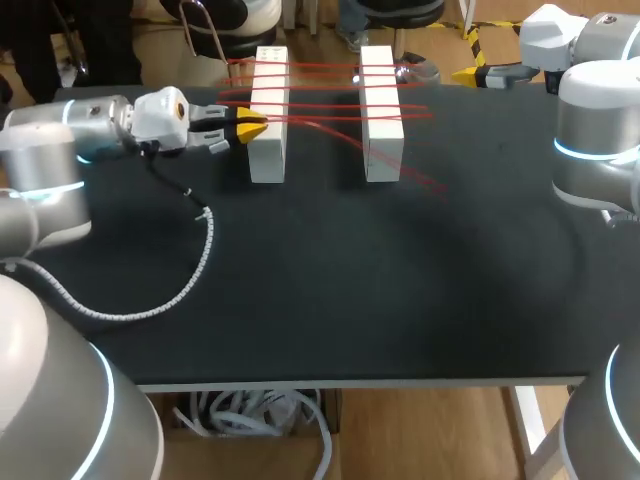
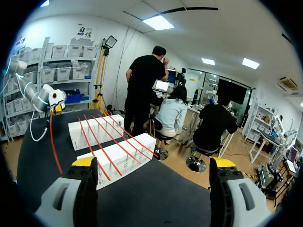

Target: Grab the tape and strap the tape.

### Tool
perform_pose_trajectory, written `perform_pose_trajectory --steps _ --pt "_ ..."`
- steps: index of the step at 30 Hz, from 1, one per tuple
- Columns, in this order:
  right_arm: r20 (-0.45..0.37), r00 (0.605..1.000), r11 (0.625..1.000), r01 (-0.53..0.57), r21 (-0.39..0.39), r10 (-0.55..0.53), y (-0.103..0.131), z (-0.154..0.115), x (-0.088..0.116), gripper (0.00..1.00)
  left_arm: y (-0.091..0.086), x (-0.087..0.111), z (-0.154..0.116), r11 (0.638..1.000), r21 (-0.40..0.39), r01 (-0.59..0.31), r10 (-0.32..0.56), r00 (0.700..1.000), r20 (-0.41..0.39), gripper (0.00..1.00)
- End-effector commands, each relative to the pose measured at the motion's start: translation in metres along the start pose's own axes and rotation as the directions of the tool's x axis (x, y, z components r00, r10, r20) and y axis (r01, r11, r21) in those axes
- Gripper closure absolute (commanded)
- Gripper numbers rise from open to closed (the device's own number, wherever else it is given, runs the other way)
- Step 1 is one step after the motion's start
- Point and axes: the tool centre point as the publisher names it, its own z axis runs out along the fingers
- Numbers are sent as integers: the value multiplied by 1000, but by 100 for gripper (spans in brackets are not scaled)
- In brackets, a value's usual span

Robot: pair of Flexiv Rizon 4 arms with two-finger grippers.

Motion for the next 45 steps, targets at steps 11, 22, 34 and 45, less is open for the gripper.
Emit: perform_pose_trajectory --steps 11,22,34,45 --pt "0 1000 1000 0 0 0 0 0 0 0 -10 -5 0 999 -31 14 -14 1000 -16 100" --pt "0 1000 1000 0 0 0 0 0 0 0 -12 0 -1 994 72 -87 84 996 37 100" --pt "0 1000 1000 0 0 0 0 0 0 0 -36 25 14 944 271 -186 174 982 69 100" --pt "0 1000 1000 0 0 0 0 0 0 0 -62 38 26 932 330 -147 147 989 26 100"
